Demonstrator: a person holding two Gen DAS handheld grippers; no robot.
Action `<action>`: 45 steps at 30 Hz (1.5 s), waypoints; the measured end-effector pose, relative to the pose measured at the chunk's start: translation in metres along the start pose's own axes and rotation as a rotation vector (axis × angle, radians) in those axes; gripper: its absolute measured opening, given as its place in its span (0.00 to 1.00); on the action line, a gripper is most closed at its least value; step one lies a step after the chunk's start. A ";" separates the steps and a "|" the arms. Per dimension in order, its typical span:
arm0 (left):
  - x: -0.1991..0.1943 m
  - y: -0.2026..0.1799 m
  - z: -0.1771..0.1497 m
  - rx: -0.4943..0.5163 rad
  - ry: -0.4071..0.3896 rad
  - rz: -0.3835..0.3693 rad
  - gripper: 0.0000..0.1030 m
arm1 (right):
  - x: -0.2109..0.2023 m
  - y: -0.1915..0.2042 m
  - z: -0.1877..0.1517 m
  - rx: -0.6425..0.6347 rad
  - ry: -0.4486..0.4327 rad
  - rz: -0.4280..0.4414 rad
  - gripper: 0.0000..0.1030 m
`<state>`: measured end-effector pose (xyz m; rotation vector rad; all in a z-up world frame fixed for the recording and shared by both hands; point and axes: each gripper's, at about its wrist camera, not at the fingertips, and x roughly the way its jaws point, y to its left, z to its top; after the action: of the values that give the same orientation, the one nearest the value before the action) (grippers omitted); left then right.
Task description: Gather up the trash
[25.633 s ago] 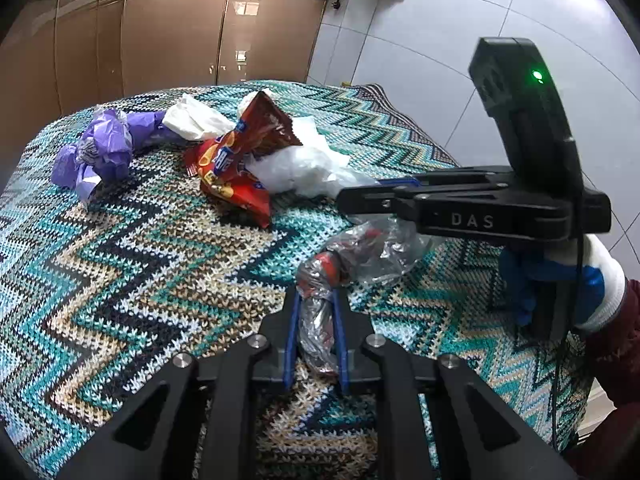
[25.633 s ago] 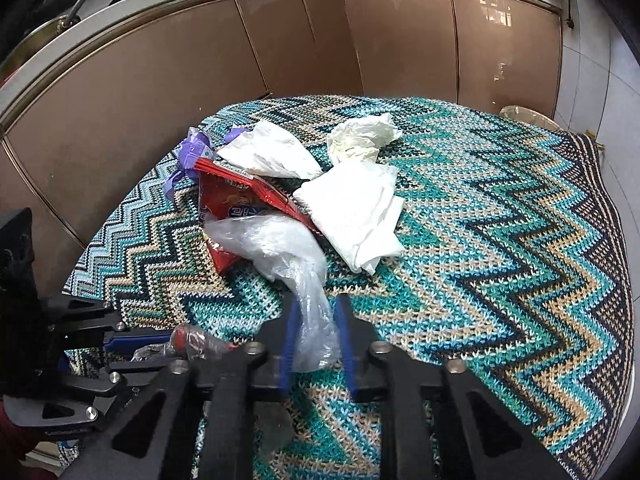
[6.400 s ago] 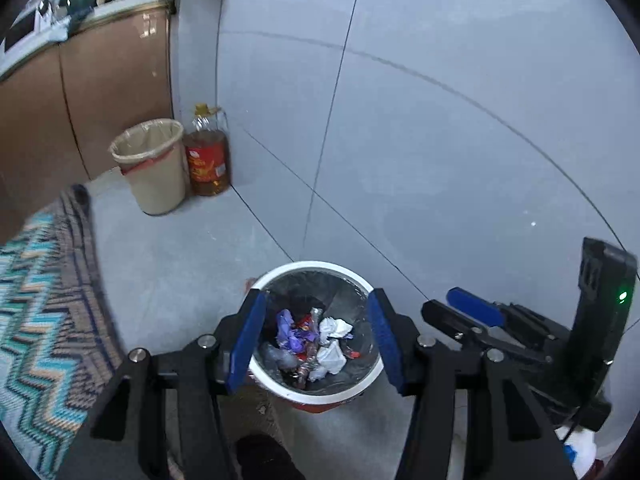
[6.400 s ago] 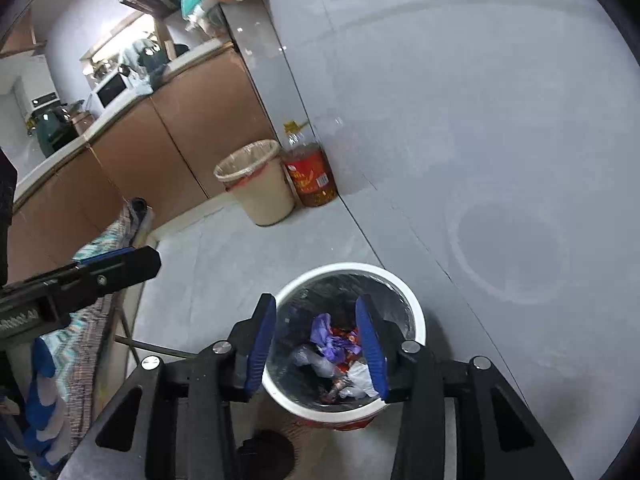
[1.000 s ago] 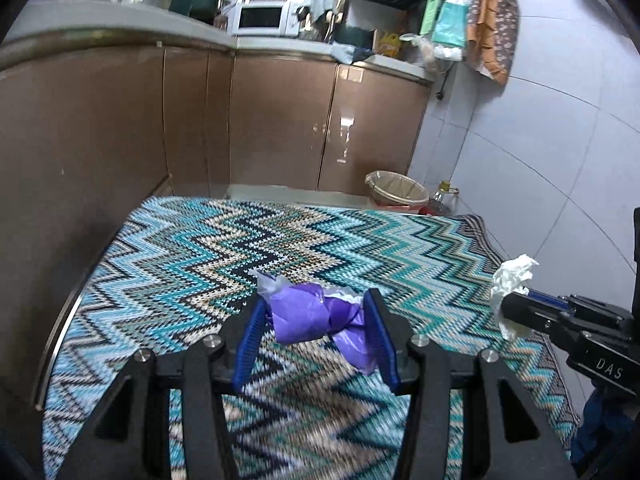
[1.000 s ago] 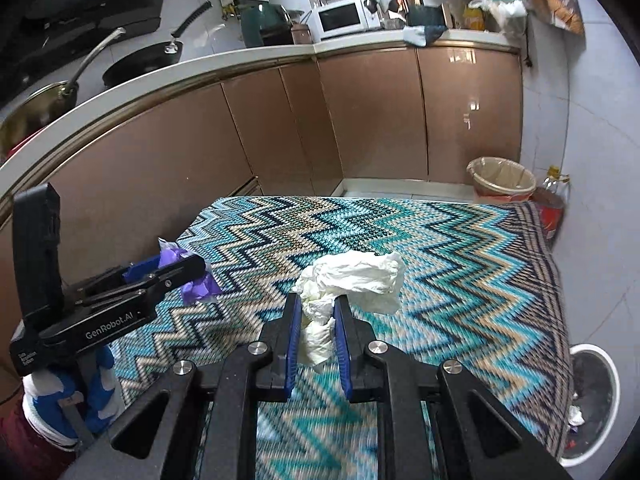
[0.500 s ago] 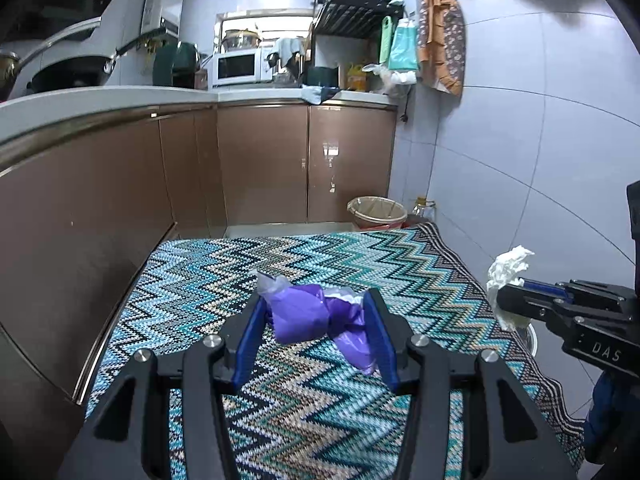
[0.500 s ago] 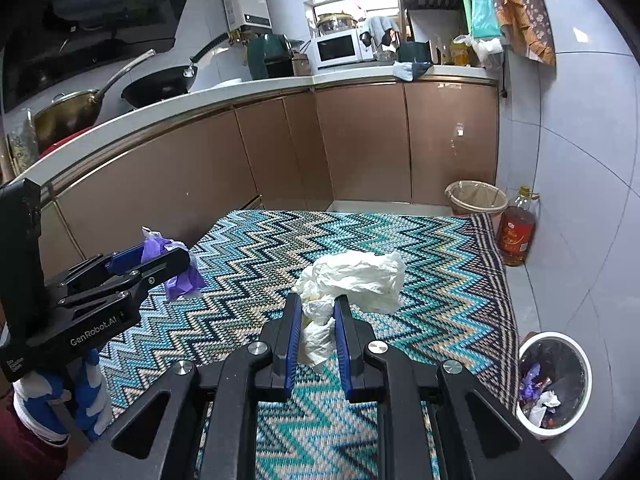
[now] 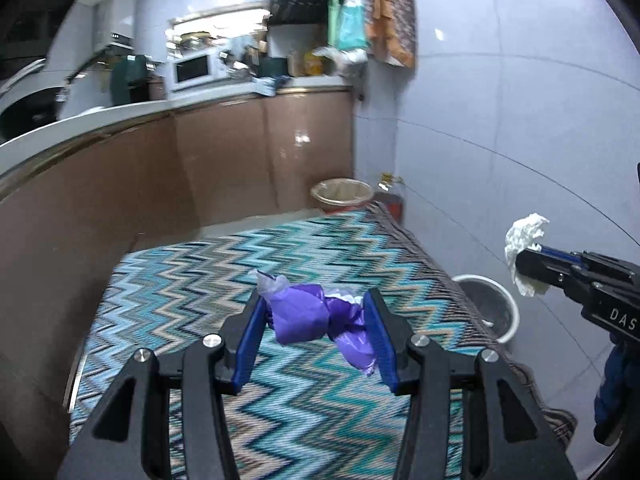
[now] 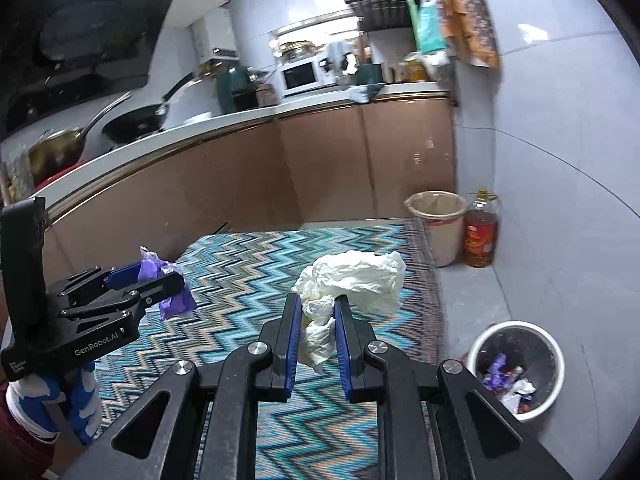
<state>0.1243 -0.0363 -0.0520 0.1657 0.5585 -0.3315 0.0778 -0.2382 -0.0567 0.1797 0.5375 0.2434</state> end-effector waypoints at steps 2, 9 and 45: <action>0.018 -0.020 0.007 0.023 0.026 -0.040 0.45 | -0.004 -0.023 -0.003 0.027 -0.005 -0.034 0.15; 0.093 -0.109 0.035 0.125 0.113 -0.184 0.45 | -0.011 -0.122 -0.019 0.146 0.017 -0.166 0.16; 0.266 -0.238 0.064 0.061 0.280 -0.363 0.62 | 0.047 -0.304 -0.056 0.309 0.195 -0.363 0.46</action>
<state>0.2839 -0.3443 -0.1580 0.1701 0.8588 -0.6851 0.1426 -0.5104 -0.1970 0.3552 0.7886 -0.1799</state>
